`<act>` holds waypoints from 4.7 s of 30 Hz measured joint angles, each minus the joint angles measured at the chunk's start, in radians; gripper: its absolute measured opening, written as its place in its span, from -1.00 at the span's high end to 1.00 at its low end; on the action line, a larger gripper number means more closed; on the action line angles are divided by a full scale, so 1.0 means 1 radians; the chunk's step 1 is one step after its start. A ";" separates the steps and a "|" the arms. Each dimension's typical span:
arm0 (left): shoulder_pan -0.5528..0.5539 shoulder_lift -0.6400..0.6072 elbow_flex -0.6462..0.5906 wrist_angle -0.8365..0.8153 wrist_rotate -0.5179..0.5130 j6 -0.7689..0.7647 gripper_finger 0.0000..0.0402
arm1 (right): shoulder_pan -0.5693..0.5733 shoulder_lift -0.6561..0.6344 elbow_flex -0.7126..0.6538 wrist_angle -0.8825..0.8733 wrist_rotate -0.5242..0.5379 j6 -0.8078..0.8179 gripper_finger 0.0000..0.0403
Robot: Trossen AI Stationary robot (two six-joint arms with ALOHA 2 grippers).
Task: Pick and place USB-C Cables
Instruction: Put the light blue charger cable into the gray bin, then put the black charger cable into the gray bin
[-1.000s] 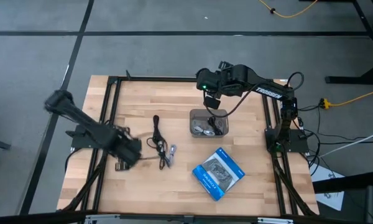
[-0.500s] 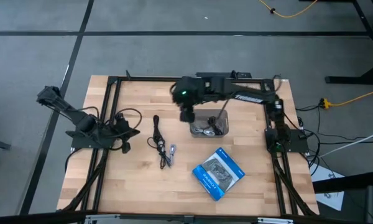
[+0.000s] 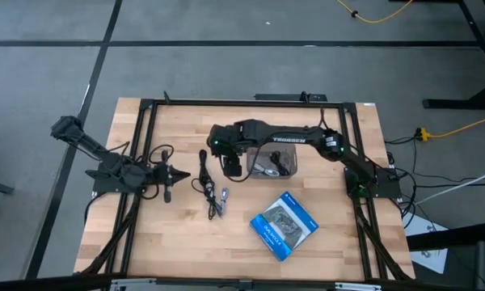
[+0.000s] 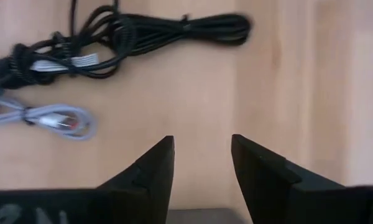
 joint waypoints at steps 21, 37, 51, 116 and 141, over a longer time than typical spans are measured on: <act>0.130 -0.002 0.000 -0.001 0.152 0.113 1.00 | 0.195 0.156 0.000 0.089 -0.065 -0.391 0.18; 0.130 0.000 0.000 -0.002 0.153 0.069 1.00 | 0.176 0.234 0.009 0.041 -0.150 -0.406 0.18; 0.129 0.000 0.000 -0.002 0.153 0.067 1.00 | 0.133 0.172 0.108 -0.024 -0.039 -0.111 0.18; 0.129 0.001 0.000 -0.003 0.159 0.096 1.00 | 0.110 -0.271 -0.276 -0.310 0.409 0.293 0.83; 0.129 0.001 0.008 -0.019 0.148 0.057 1.00 | 0.091 -0.379 -0.513 0.233 0.373 0.082 0.29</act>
